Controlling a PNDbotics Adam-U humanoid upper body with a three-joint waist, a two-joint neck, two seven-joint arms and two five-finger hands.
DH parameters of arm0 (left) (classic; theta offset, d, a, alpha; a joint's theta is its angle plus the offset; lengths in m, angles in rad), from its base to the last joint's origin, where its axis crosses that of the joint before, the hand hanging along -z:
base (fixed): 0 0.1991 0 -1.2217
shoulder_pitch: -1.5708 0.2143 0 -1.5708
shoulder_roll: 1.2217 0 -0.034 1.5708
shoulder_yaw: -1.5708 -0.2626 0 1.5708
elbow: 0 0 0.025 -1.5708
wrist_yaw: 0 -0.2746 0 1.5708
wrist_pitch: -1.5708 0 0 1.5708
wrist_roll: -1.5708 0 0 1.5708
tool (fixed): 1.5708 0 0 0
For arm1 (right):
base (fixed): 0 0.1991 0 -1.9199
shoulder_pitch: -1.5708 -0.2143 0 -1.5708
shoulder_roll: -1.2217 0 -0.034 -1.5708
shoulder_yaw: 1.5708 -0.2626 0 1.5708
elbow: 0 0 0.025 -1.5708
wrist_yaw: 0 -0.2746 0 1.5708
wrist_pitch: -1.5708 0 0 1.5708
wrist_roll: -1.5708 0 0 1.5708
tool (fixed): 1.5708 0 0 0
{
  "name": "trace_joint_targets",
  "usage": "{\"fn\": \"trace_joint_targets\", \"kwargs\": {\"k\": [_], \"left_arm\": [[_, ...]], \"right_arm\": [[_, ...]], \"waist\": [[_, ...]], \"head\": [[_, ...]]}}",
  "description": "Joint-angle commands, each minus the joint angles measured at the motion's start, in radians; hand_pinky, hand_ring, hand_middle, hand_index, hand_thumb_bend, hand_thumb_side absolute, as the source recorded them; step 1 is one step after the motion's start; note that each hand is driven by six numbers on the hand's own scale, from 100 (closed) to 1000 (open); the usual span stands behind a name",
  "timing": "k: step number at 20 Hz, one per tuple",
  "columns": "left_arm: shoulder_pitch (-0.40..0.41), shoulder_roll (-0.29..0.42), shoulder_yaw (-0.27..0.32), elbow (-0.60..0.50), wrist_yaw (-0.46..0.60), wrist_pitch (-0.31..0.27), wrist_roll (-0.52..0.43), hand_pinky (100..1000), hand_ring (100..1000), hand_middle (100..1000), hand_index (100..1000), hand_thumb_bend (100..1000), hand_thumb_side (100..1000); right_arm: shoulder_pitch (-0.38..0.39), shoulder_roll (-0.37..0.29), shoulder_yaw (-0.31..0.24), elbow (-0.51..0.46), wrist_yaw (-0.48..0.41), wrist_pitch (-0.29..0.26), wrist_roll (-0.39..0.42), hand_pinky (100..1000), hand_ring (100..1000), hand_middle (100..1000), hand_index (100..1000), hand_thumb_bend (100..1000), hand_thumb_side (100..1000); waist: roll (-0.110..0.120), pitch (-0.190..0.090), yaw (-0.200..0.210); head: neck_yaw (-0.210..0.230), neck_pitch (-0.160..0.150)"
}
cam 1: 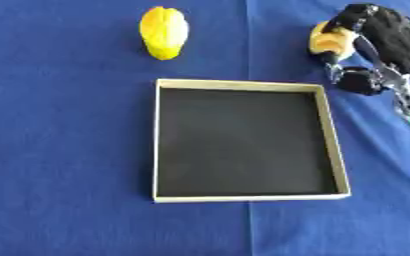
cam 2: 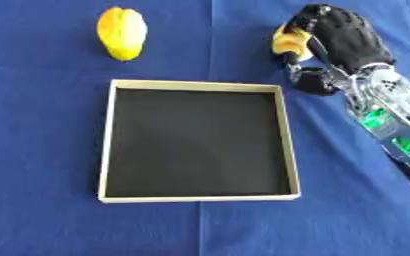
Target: Pick up objects on the table and place them in the box.
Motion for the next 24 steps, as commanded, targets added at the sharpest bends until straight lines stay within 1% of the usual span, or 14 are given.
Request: {"fn": "trace_joint_targets", "kwargs": {"k": [1, 5, 8, 10, 12, 13, 14, 15, 18, 20, 22, 24], "left_arm": [[-0.002, 0.014, 0.012, -0.016, -0.005, 0.001, 0.006, 828, 957, 740, 717, 100, 594], [0.005, 0.013, 0.012, -0.016, -0.007, 0.005, 0.005, 829, 954, 740, 720, 100, 595], [0.008, 0.013, 0.012, -0.016, -0.010, 0.006, 0.007, 832, 951, 741, 724, 100, 596], [0.007, 0.013, 0.015, -0.016, -0.013, 0.006, 0.013, 833, 947, 741, 728, 100, 597], [0.005, 0.012, 0.017, -0.016, -0.016, 0.007, 0.022, 835, 944, 741, 732, 100, 599], [0.003, 0.010, 0.017, -0.016, -0.019, 0.006, 0.027, 836, 942, 741, 734, 100, 659], [0.001, 0.008, 0.017, -0.016, -0.021, 0.004, 0.032, 836, 940, 741, 736, 100, 601], [-0.002, 0.006, 0.018, -0.016, -0.025, 0.002, 0.036, 837, 939, 742, 737, 100, 601], [-0.019, 0.004, 0.027, -0.016, -0.046, -0.014, 0.063, 846, 924, 743, 755, 100, 605], [-0.038, 0.010, 0.032, -0.016, -0.070, -0.034, 0.089, 853, 914, 744, 767, 100, 607], [-0.059, 0.025, 0.029, -0.016, -0.094, -0.055, 0.111, 860, 902, 744, 780, 100, 607], [-0.069, 0.040, 0.024, -0.016, -0.112, -0.071, 0.124, 865, 896, 744, 785, 100, 605]], "right_arm": [[-0.003, -0.035, -0.017, -0.044, -0.055, 0.007, -0.032, 730, 766, 478, 637, 100, 100], [0.016, -0.050, -0.027, -0.104, -0.094, 0.008, -0.065, 726, 760, 482, 641, 100, 100], [0.034, -0.061, -0.041, -0.171, -0.114, 0.006, -0.085, 720, 758, 482, 641, 100, 100], [0.033, -0.063, -0.042, -0.188, -0.151, -0.038, -0.111, 717, 752, 484, 642, 100, 100], [0.023, -0.066, -0.036, -0.192, -0.181, -0.100, -0.138, 715, 742, 484, 638, 100, 100], [0.015, -0.067, -0.028, -0.192, -0.187, -0.137, -0.147, 714, 738, 485, 637, 100, 100], [0.006, -0.066, -0.016, -0.193, -0.191, -0.175, -0.152, 713, 736, 485, 637, 100, 100], [-0.005, -0.062, -0.002, -0.193, -0.193, -0.211, -0.152, 713, 734, 486, 637, 100, 100], [-0.047, -0.034, 0.053, -0.193, -0.180, -0.303, -0.125, 714, 726, 493, 642, 100, 100], [-0.081, -0.003, 0.095, -0.193, -0.173, -0.350, -0.098, 715, 726, 497, 646, 100, 100], [-0.118, 0.039, 0.141, -0.193, -0.158, -0.381, -0.061, 714, 725, 499, 647, 100, 100], [-0.151, 0.089, 0.181, -0.193, -0.135, -0.391, -0.027, 713, 721, 500, 647, 100, 100]], "waist": [[0.009, -0.048, -0.007], [0.015, -0.075, -0.025], [0.023, -0.100, -0.042], [0.031, -0.119, -0.055], [0.037, -0.135, -0.066], [0.040, -0.143, -0.071], [0.043, -0.152, -0.075], [0.045, -0.160, -0.078], [0.050, -0.184, -0.081], [0.054, -0.197, -0.079], [0.058, -0.212, -0.076], [0.062, -0.223, -0.076]], "head": [[-0.004, 0.010], [0.003, 0.024], [0.013, 0.039], [0.022, 0.052], [0.032, 0.064], [0.037, 0.070], [0.041, 0.078], [0.045, 0.085], [0.051, 0.110], [0.054, 0.126], [0.053, 0.140], [0.054, 0.151]]}}
